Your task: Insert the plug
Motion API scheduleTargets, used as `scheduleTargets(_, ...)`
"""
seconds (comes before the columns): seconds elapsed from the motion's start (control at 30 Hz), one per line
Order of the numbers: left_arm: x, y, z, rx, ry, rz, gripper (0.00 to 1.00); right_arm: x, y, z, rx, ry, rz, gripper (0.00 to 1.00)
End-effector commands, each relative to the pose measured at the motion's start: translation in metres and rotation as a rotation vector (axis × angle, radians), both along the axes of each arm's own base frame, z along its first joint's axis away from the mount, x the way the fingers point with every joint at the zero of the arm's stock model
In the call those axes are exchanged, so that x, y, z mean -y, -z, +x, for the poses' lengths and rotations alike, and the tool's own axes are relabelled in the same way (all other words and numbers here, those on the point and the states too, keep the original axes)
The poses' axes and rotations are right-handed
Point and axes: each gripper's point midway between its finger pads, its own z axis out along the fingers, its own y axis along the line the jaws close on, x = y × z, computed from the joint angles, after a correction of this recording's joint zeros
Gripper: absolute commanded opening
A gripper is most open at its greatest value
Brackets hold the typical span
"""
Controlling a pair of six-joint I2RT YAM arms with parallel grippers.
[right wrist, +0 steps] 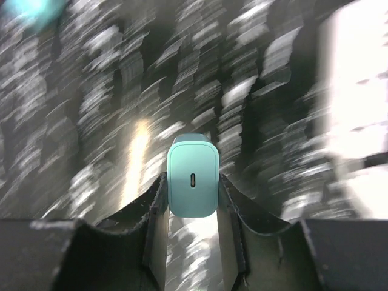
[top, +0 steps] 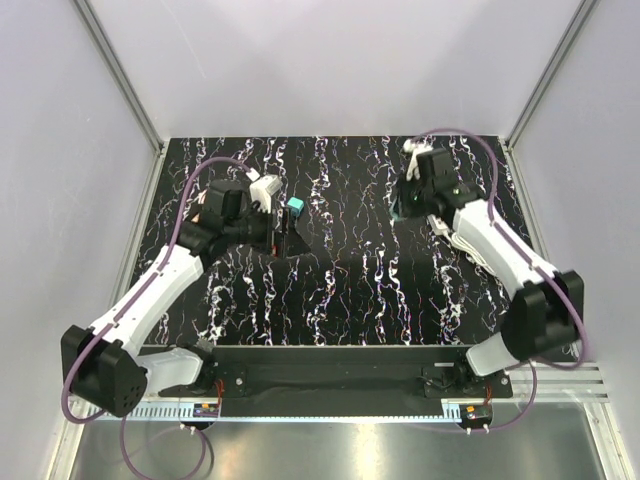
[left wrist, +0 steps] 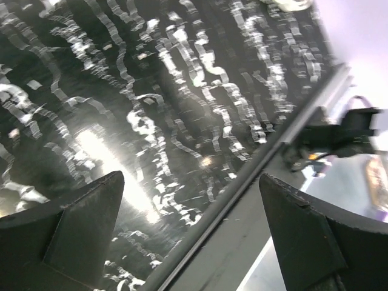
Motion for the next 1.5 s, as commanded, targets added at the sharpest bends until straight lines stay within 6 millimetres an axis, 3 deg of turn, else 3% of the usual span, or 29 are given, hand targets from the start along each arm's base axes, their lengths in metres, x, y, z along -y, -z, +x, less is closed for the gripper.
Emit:
scheduleTargets(0.0, -0.022, 0.017, 0.001, 0.053, -0.072, 0.110, 0.99, 0.084, -0.015, 0.070, 0.108, 0.141, -0.281, 0.00)
scheduleTargets(0.13, -0.039, 0.045, -0.009, 0.047, -0.094, 0.199, 0.99, 0.126, 0.007, 0.104, 0.056, 0.219, -0.313, 0.00)
scheduleTargets(0.27, -0.040, 0.047, -0.016, 0.072, -0.083, 0.216, 0.99, 0.137, 0.020, 0.131, 0.087, 0.199, -0.356, 0.00)
scheduleTargets(0.4, -0.031, 0.047, -0.025, 0.091, -0.036, 0.229, 0.99, 0.150, 0.040, 0.144, 0.082, 0.157, -0.448, 0.00)
scheduleTargets(0.53, -0.039, 0.051, -0.023, 0.104, -0.066, 0.289, 0.99, 0.142, 0.043, 0.151, 0.101, 0.131, -0.400, 0.00)
scheduleTargets(0.7, -0.044, 0.046, -0.019, 0.131, -0.091, 0.303, 0.99, 0.137, 0.054, 0.153, 0.083, 0.127, -0.358, 0.00)
scheduleTargets(0.9, -0.048, 0.043, -0.017, 0.146, -0.113, 0.314, 0.99, 0.131, 0.060, 0.145, 0.061, 0.098, -0.300, 0.00)
scheduleTargets(1.03, -0.048, 0.043, -0.017, 0.145, -0.110, 0.315, 0.99, 0.136, 0.066, 0.140, 0.045, 0.098, -0.286, 0.00)
scheduleTargets(1.13, -0.048, 0.043, -0.017, 0.146, -0.113, 0.314, 0.99, 0.127, 0.074, 0.136, 0.031, 0.041, -0.252, 0.00)
scheduleTargets(1.47, -0.049, 0.045, -0.016, 0.141, -0.115, 0.323, 0.99, 0.137, 0.089, 0.125, -0.010, 0.051, -0.239, 0.00)
